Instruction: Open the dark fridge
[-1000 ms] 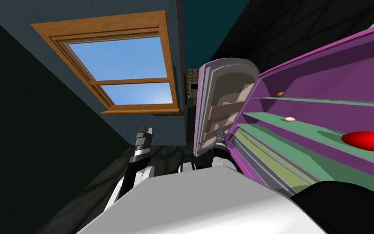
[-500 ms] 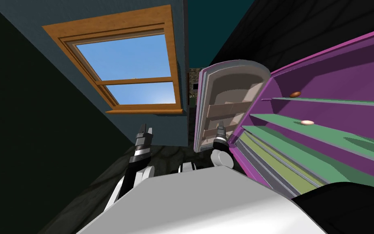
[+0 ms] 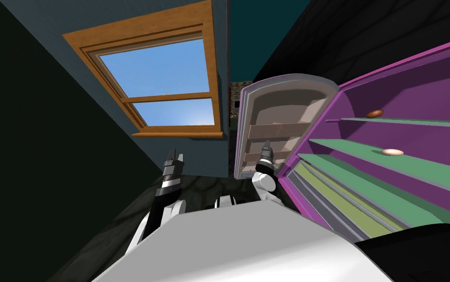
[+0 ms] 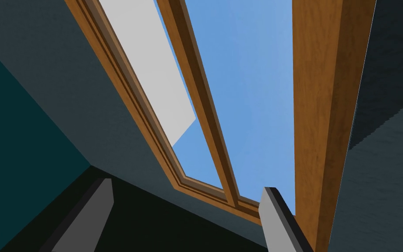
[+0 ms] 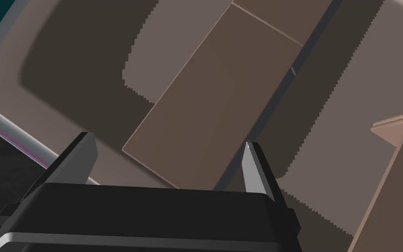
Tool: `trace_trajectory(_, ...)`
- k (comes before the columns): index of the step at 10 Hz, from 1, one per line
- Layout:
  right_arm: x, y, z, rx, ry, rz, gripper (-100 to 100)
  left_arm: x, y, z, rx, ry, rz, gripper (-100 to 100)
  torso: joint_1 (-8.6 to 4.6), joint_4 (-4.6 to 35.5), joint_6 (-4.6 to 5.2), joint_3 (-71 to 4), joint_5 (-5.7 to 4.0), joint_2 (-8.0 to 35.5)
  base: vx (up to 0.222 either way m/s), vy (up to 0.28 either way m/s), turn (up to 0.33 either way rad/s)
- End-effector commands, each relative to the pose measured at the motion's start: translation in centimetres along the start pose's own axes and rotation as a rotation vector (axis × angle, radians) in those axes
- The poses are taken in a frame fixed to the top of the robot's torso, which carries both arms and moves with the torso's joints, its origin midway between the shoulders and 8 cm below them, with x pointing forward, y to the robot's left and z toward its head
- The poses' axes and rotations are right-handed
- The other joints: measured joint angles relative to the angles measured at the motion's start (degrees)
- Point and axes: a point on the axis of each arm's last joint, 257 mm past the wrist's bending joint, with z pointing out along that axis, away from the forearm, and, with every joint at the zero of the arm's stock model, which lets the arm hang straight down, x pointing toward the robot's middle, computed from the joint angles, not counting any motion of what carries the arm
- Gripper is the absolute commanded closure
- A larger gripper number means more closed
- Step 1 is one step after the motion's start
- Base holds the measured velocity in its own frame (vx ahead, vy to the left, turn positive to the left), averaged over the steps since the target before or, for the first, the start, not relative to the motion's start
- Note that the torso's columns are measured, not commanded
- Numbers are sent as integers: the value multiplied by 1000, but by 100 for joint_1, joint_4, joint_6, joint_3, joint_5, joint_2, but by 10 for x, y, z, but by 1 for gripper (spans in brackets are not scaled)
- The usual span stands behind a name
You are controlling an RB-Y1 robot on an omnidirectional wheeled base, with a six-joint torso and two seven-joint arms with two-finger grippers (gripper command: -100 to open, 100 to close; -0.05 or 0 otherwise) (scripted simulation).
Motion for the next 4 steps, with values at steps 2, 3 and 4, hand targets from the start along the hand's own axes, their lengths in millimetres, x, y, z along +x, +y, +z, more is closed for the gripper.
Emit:
trace_trajectory(2,12,-23,21,37,80,-40,-100,0,0,0,0,0,0,0,-2,3,-3,5,-2,5,57,35,79)
trace_trajectory(3,12,-31,24,49,84,-25,-100,0,0,0,0,0,0,0,2,0,-1,1,0,1,32,23,5)
trace_trajectory(4,24,-28,35,37,145,-85,-100,0,0,0,0,0,0,0,-2,2,0,5,-1,7,58,51,100)
